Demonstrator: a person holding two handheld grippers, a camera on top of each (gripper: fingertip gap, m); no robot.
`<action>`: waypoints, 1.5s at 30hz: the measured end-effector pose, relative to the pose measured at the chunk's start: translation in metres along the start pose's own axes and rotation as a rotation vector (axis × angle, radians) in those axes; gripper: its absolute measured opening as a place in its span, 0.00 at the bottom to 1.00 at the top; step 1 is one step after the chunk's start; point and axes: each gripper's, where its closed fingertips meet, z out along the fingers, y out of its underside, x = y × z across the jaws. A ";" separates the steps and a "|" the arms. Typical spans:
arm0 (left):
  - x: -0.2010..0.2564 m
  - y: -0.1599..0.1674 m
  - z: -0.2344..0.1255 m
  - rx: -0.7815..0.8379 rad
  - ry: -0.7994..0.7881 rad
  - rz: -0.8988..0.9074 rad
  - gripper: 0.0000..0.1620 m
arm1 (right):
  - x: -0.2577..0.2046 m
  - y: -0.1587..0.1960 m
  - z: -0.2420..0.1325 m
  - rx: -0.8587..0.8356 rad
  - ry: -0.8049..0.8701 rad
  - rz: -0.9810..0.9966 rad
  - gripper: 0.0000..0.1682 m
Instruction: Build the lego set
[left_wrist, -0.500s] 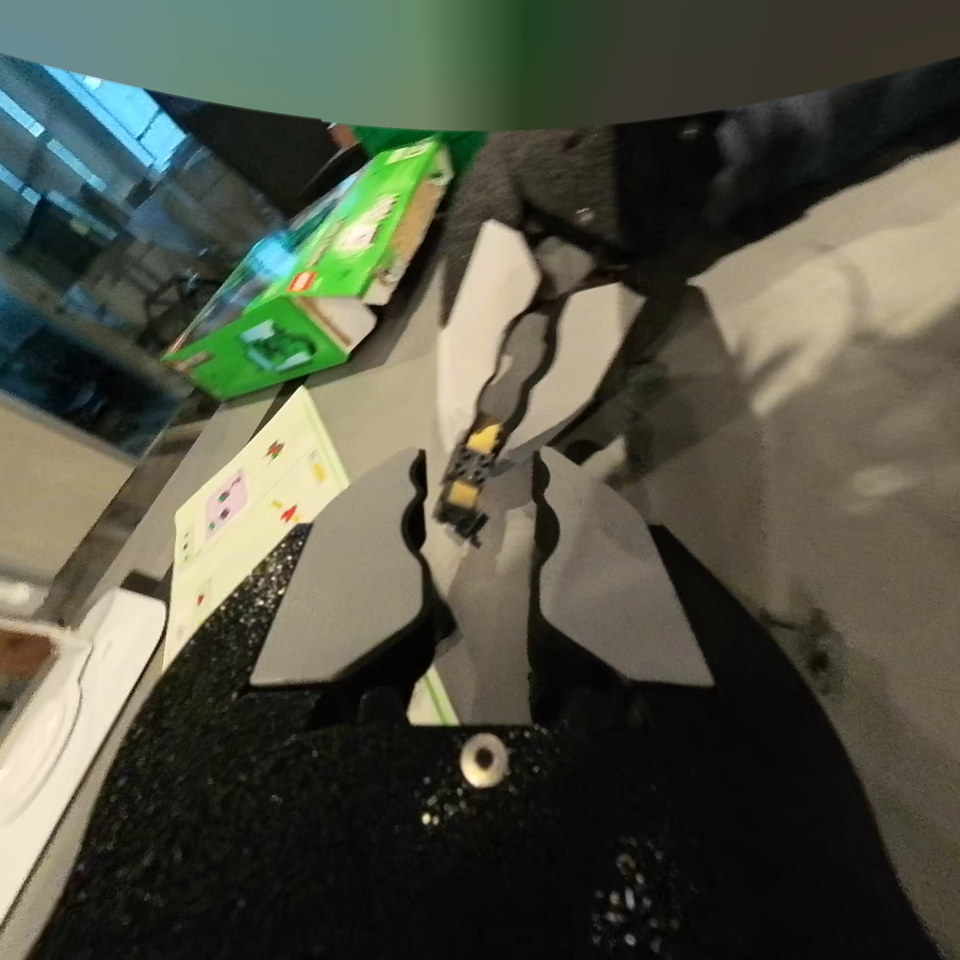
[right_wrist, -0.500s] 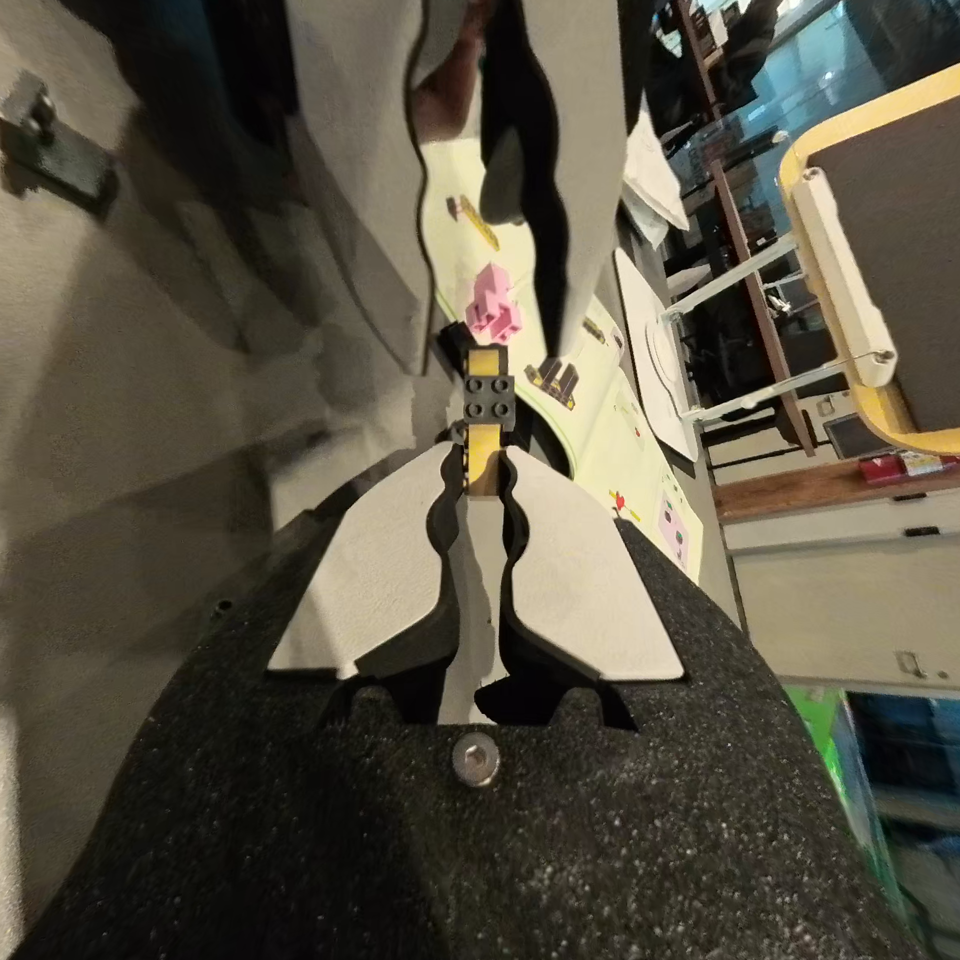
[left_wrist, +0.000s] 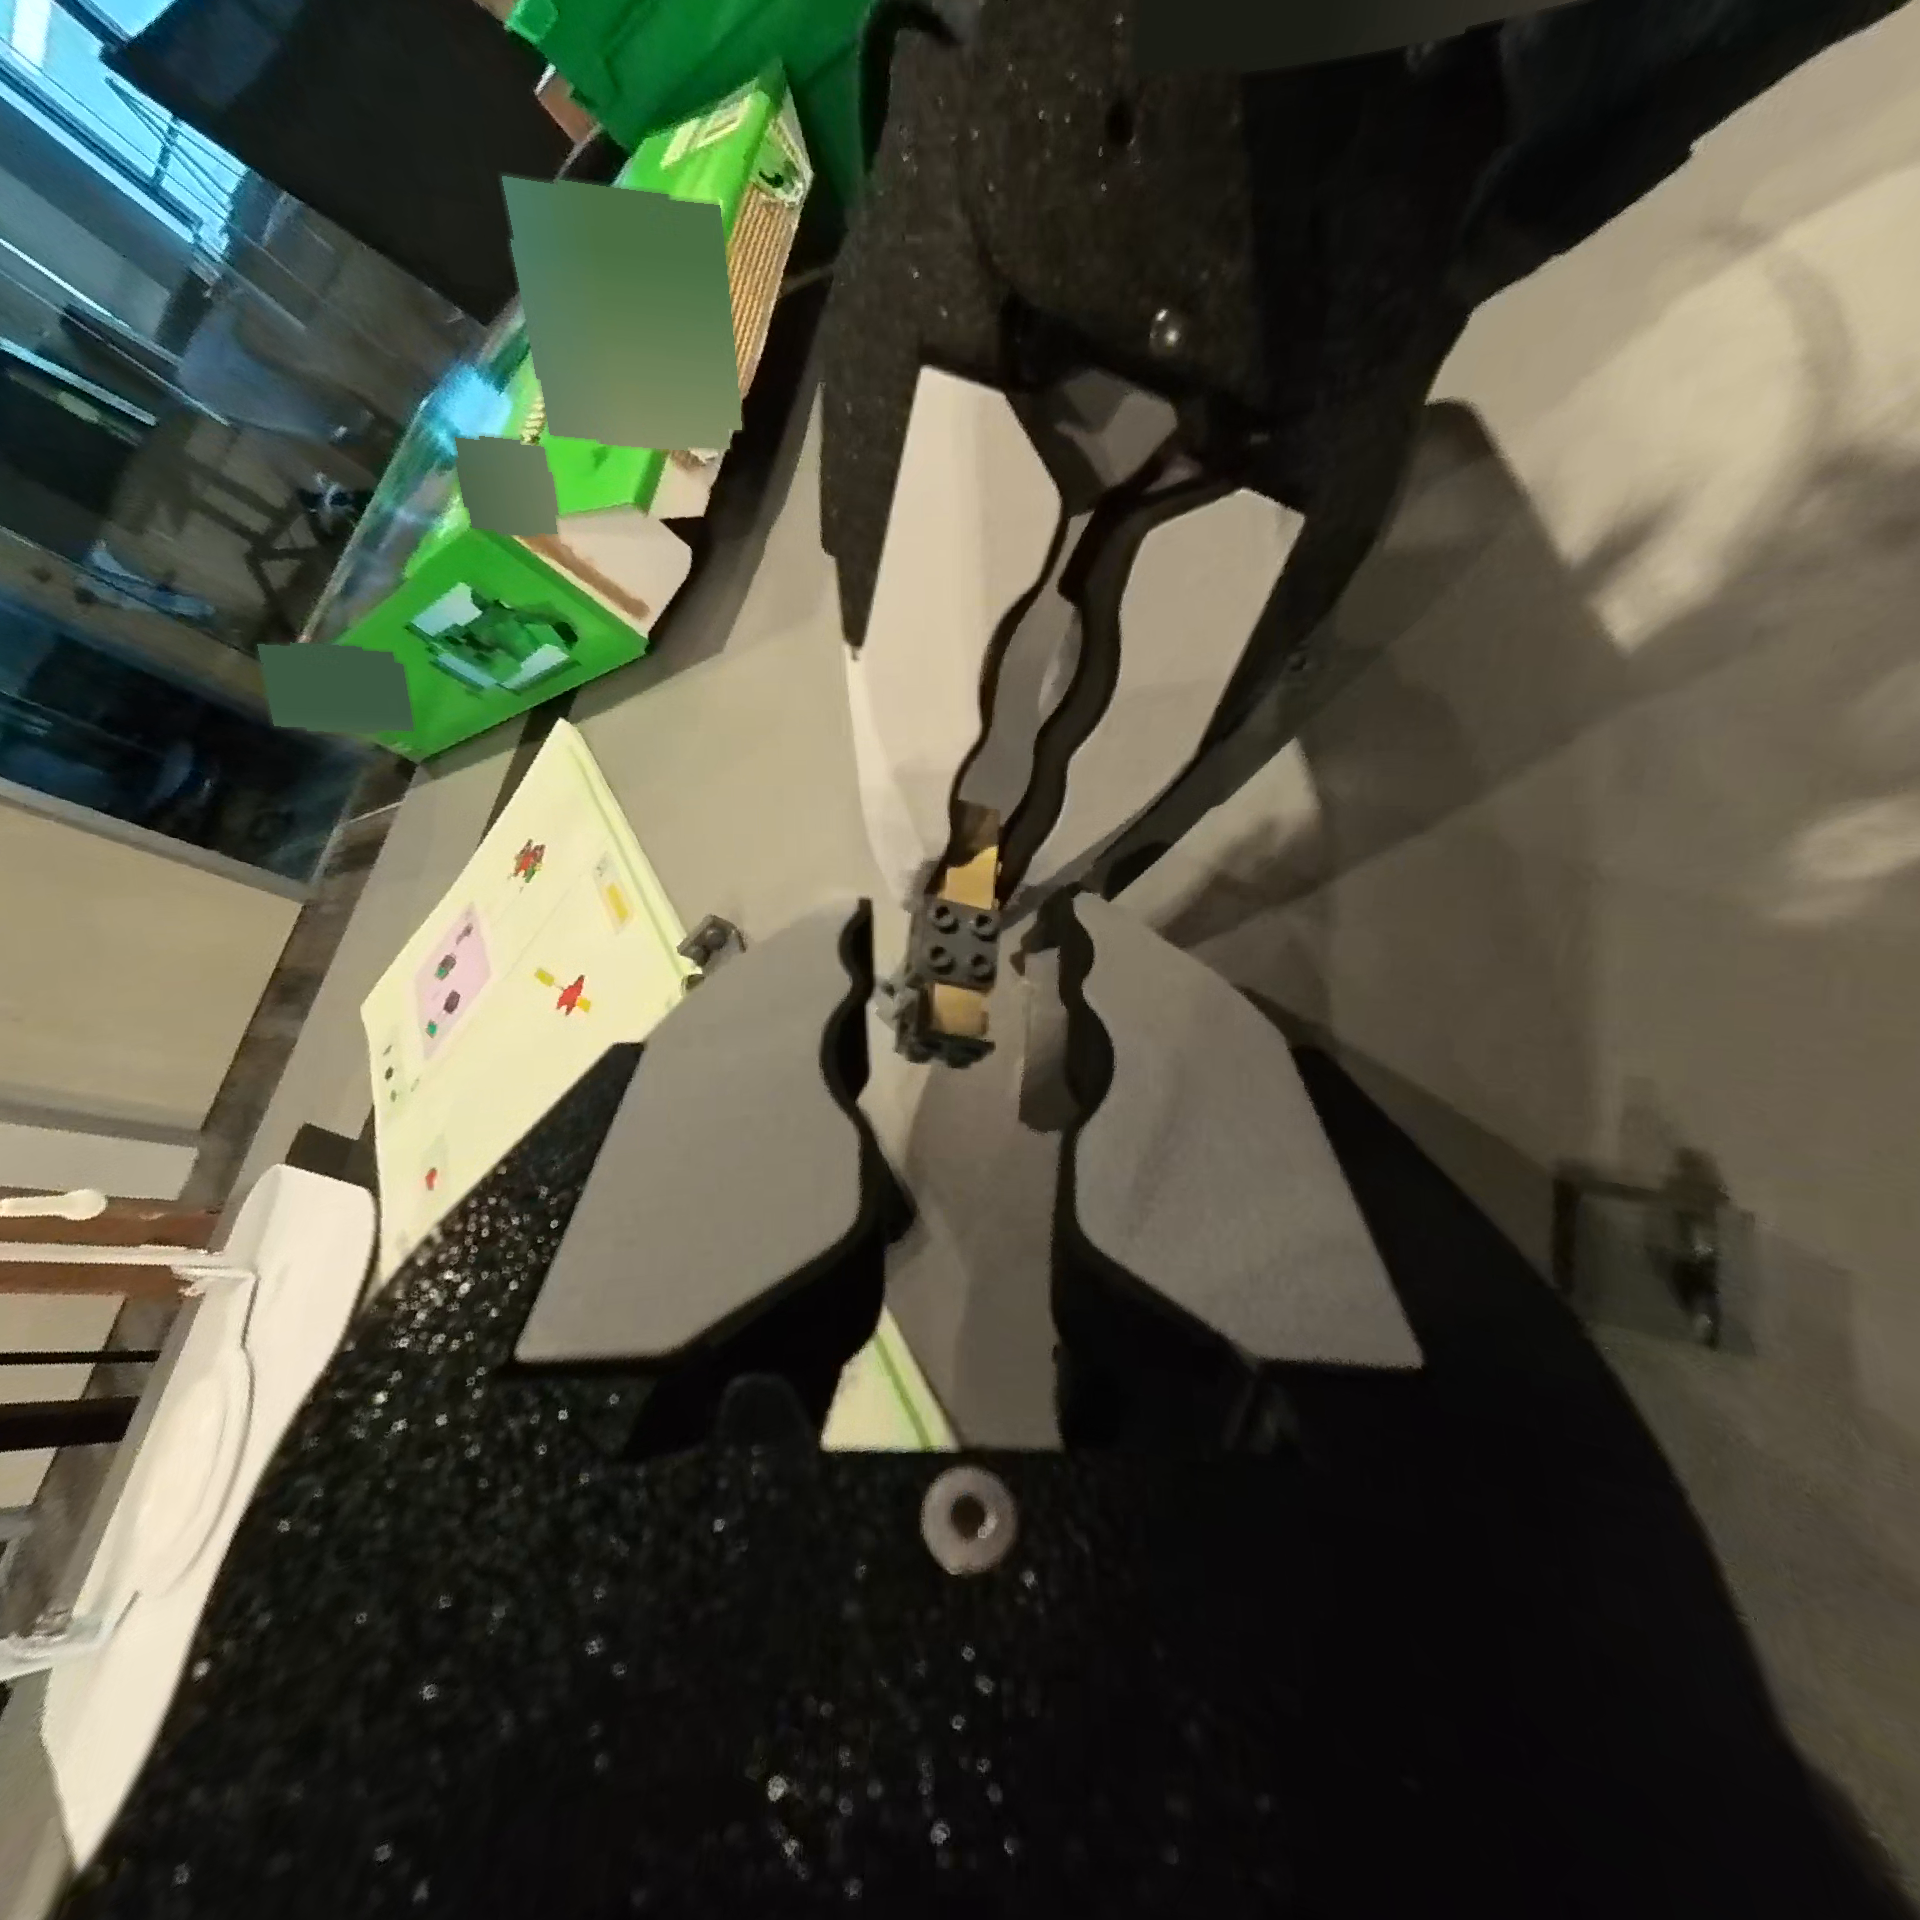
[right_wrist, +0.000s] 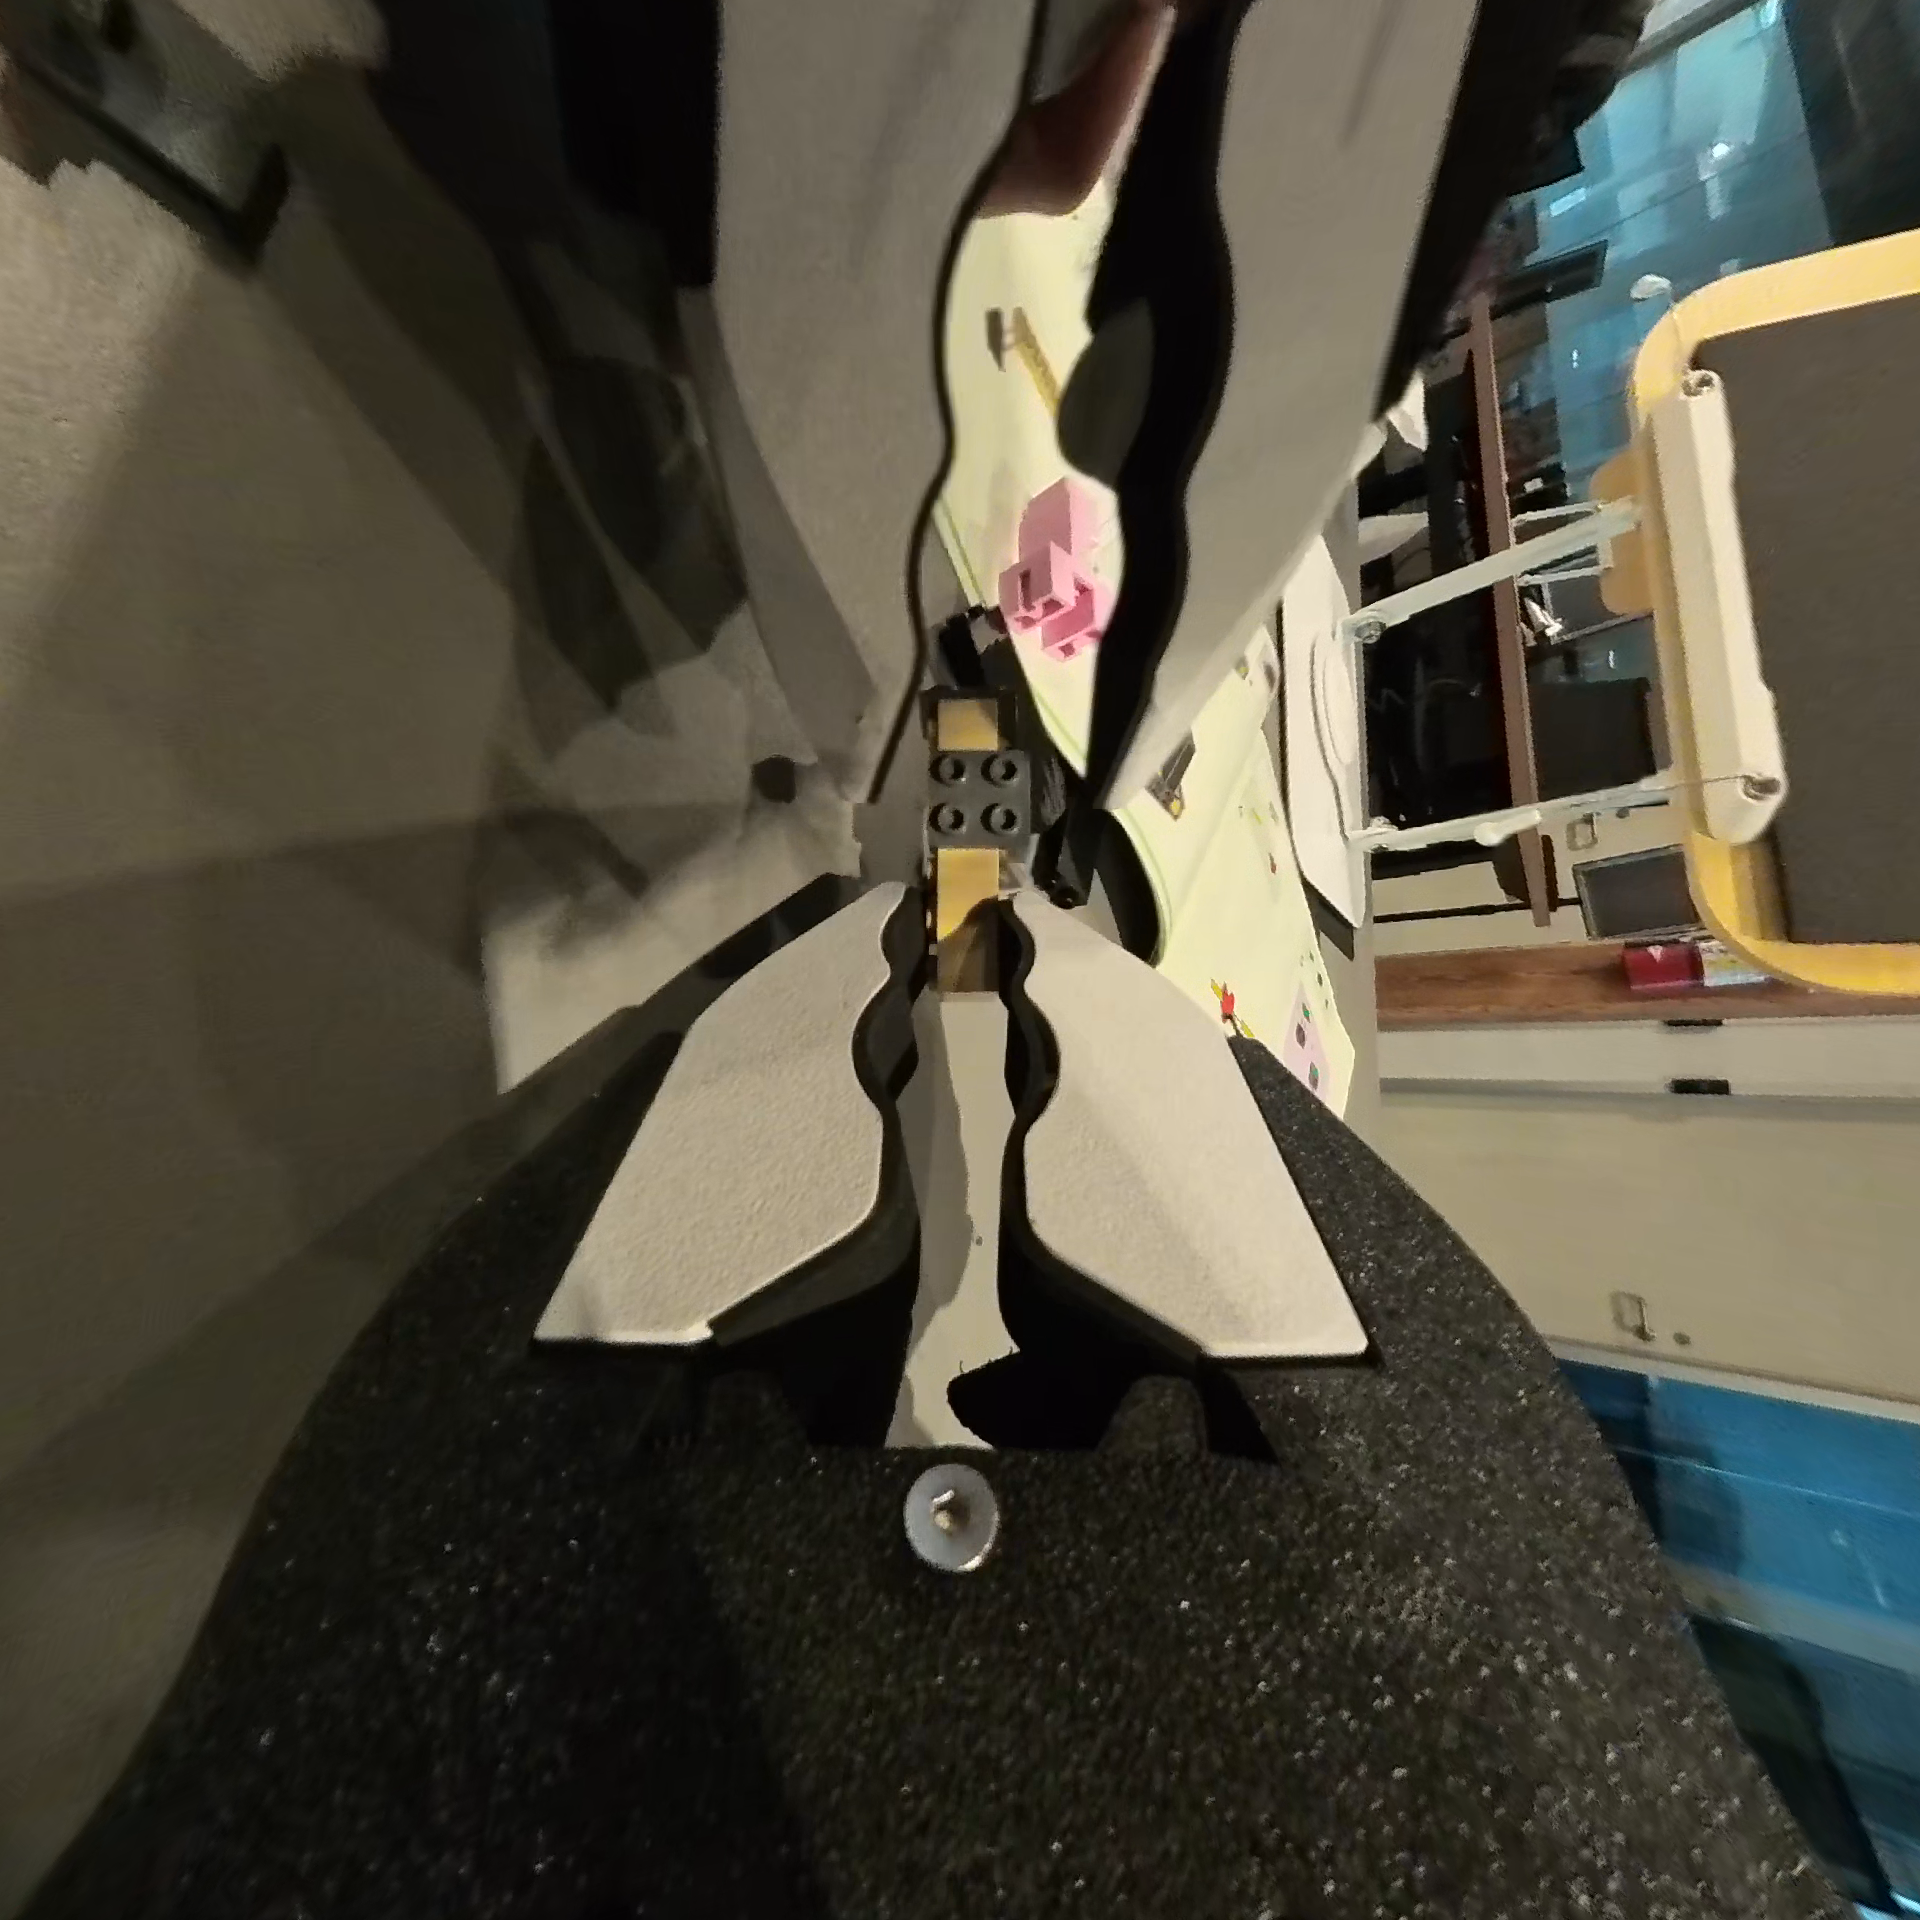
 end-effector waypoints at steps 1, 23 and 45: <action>0.000 0.000 0.000 -0.003 0.000 0.008 0.22 | -0.001 0.000 0.000 -0.003 -0.003 -0.008 0.07; 0.012 0.011 0.004 -0.095 0.135 0.006 0.21 | -0.004 -0.001 0.003 -0.037 0.005 -0.097 0.07; 0.006 0.003 0.002 -0.038 0.075 -0.006 0.23 | -0.004 -0.001 0.003 -0.019 -0.010 -0.050 0.07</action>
